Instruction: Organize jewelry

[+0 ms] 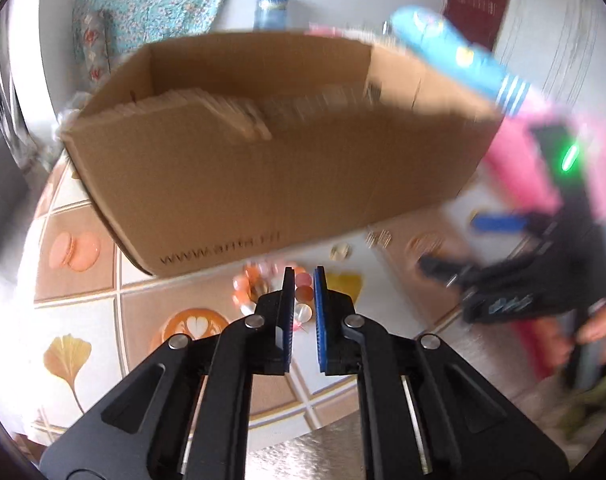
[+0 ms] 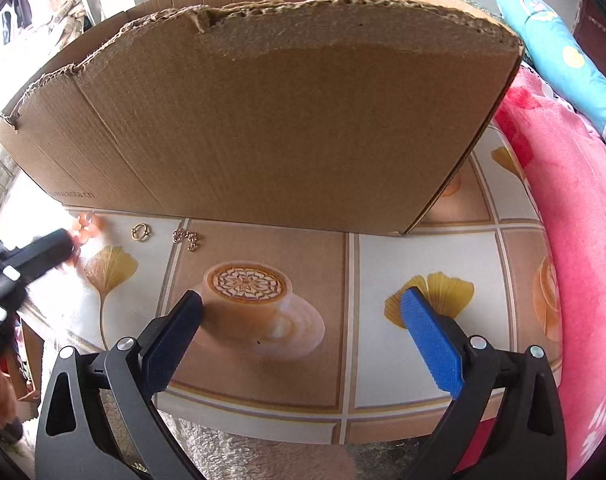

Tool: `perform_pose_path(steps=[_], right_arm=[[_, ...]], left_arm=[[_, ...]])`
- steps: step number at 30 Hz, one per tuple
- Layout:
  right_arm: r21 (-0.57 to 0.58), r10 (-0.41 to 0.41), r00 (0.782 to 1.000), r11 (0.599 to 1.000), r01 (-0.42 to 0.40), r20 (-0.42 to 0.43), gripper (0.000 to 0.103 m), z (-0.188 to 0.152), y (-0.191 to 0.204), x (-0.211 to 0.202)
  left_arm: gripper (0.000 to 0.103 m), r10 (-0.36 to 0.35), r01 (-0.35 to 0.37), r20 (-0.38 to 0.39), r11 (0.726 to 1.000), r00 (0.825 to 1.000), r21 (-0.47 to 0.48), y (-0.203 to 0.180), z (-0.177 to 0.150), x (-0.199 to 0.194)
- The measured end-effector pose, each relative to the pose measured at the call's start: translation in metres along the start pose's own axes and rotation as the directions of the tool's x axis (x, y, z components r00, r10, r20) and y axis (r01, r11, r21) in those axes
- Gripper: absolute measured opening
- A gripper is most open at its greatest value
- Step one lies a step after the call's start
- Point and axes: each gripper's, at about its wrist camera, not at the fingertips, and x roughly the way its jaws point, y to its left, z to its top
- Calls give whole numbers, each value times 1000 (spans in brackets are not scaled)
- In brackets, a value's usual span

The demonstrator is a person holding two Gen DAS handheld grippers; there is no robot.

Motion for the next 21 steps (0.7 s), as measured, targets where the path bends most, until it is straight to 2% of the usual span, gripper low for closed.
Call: perform_pose_path(steps=[2,3,6,10,12,14,16,18,19,21], right_arm=[[-1,-1,1000,1000,1,1,96,1,0,2],[0,-2,1000,1000,2,2,96,2,0,2],[0,-2,1000,1000,2,2,96,4,0,3],[-1,-2,1000,1000,2,-2,96,8,-2,6],[0,-3,1000,1000,3,-3,96,8,-2,7],[0,-3,1000,1000,3,-6,96,9,-2,8],[1,-4,1000,1000,4,-10,96,12,-1,10],[1,-3,1000,1000,3,-4,96,12,-2,11],[0,-4,1000,1000,4,2,96,11,-1,11],[2,-3,1000,1000,3,2,97,11,-2,12]], left_arm=[[8,-92,97,58,990,994,-107,23,4,-15],[8,-135,148,87,975,987,-167,36,4,-19],[8,-197,234,147,921,969,-312,74,-4,-24],[8,-215,278,184,842,959,-463,111,-26,-22],[8,-199,260,172,827,965,-499,121,-30,-17],[8,-162,212,142,835,977,-507,125,-34,-15],[14,-122,174,136,856,983,-487,123,-33,-19],[40,-72,127,136,883,988,-453,117,-30,-26],[43,-42,99,140,896,989,-434,115,-30,-30],[44,20,34,140,926,990,-375,109,-29,-38]])
